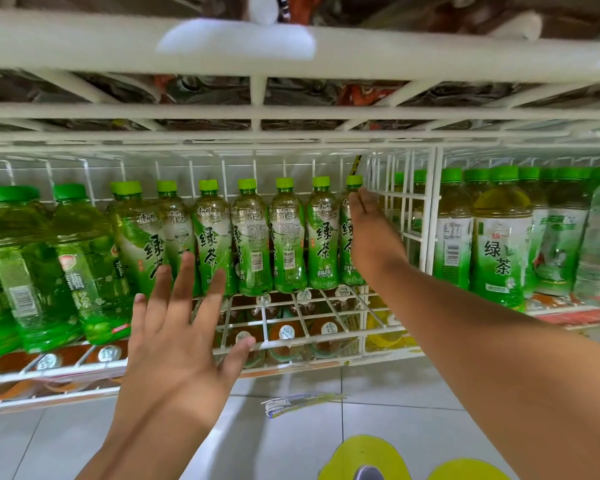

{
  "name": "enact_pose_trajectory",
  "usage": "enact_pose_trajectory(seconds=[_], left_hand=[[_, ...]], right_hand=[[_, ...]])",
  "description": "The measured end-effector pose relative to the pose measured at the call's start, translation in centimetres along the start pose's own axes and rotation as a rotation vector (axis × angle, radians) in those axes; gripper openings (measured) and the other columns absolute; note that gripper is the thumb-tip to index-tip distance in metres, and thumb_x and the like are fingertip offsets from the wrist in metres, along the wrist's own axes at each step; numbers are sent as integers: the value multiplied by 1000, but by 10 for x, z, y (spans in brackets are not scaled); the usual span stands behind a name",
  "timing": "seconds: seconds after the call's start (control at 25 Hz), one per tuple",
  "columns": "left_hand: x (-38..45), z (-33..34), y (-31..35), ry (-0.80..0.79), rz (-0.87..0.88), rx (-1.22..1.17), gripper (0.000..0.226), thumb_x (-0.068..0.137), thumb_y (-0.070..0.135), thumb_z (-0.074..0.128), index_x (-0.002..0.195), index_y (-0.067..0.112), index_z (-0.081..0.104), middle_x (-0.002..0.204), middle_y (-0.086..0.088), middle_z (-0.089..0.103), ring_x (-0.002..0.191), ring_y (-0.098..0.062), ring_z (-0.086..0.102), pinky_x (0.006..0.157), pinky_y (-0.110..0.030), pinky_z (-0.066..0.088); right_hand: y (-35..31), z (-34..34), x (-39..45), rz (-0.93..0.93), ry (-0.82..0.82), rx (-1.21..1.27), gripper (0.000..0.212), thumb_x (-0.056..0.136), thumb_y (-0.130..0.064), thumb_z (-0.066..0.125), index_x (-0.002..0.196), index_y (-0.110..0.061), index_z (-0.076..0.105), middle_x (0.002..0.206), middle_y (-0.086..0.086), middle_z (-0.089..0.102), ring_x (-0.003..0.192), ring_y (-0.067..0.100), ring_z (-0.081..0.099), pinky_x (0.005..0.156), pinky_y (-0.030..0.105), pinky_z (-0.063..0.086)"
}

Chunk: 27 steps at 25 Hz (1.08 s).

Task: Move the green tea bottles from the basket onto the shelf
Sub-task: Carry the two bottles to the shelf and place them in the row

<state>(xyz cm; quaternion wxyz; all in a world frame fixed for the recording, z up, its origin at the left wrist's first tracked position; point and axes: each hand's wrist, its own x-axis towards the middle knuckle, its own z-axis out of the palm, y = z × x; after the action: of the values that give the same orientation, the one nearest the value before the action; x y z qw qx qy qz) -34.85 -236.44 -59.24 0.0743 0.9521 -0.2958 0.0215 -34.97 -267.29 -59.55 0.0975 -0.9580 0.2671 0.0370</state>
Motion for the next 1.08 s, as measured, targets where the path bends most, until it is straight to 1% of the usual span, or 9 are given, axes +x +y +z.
enact_pose_trajectory(seconds=[0.08,0.16,0.24,0.4,0.48,0.6,0.72,0.84,1.08], left_hand=[[1,-2,1,-15,4,5,84,80,70,39,149,23,46,162,-11,26,149,-40,22,116,-58,16],[3,-5,2,-40,1,16,84,80,71,37,150,25,44,164,-10,24,150,-38,19,118,-55,13],[5,-9,2,-77,-23,25,87,80,74,32,153,29,39,166,-7,20,152,-35,15,120,-53,11],[11,-15,4,-126,-47,35,87,84,80,21,159,36,17,168,0,-1,155,-28,-2,124,-47,1],[13,-17,7,-143,-56,22,85,87,80,21,159,36,11,168,1,-8,155,-27,-8,125,-47,0],[12,-17,13,-166,-68,28,89,83,83,12,159,38,3,167,1,-16,154,-25,-14,125,-47,-1],[9,-16,21,-180,-63,34,90,82,81,12,160,36,10,168,1,-10,154,-27,-8,125,-49,4],[5,-19,31,-175,-58,30,88,85,81,13,160,36,6,168,1,-14,154,-26,-9,125,-50,4],[-14,-50,55,-81,-27,60,82,89,72,33,153,21,42,165,-10,24,149,-37,24,119,-57,22]], right_hand=[[2,5,-3,-1,-14,34,101,86,16,55,163,-17,-1,171,3,-14,158,26,4,116,41,42],[7,9,-10,-9,-25,99,97,95,-9,67,163,-15,-2,170,4,-16,157,24,-8,126,41,23],[10,11,-22,-22,-43,204,97,97,-31,68,164,-15,-1,171,2,-15,157,22,-7,128,39,12],[13,13,-46,-76,-89,276,85,100,-51,56,163,-31,3,170,-12,-15,157,17,8,123,41,27],[13,13,-54,-69,-141,287,81,100,-59,48,163,-35,3,169,-15,-16,157,15,3,124,44,23],[13,12,-66,-96,-194,270,80,100,-66,39,163,-34,2,169,-16,-16,156,10,-12,126,42,5],[12,6,-79,-150,-217,212,80,100,-68,33,163,-34,0,168,-15,-19,154,10,-18,119,35,-3],[11,-4,-92,-201,-212,201,79,100,-68,31,163,-32,0,168,-14,-20,154,10,-19,120,35,-3],[9,-36,-121,-237,-199,185,79,100,-66,36,164,-25,13,172,-5,-3,158,18,-5,128,40,10]])
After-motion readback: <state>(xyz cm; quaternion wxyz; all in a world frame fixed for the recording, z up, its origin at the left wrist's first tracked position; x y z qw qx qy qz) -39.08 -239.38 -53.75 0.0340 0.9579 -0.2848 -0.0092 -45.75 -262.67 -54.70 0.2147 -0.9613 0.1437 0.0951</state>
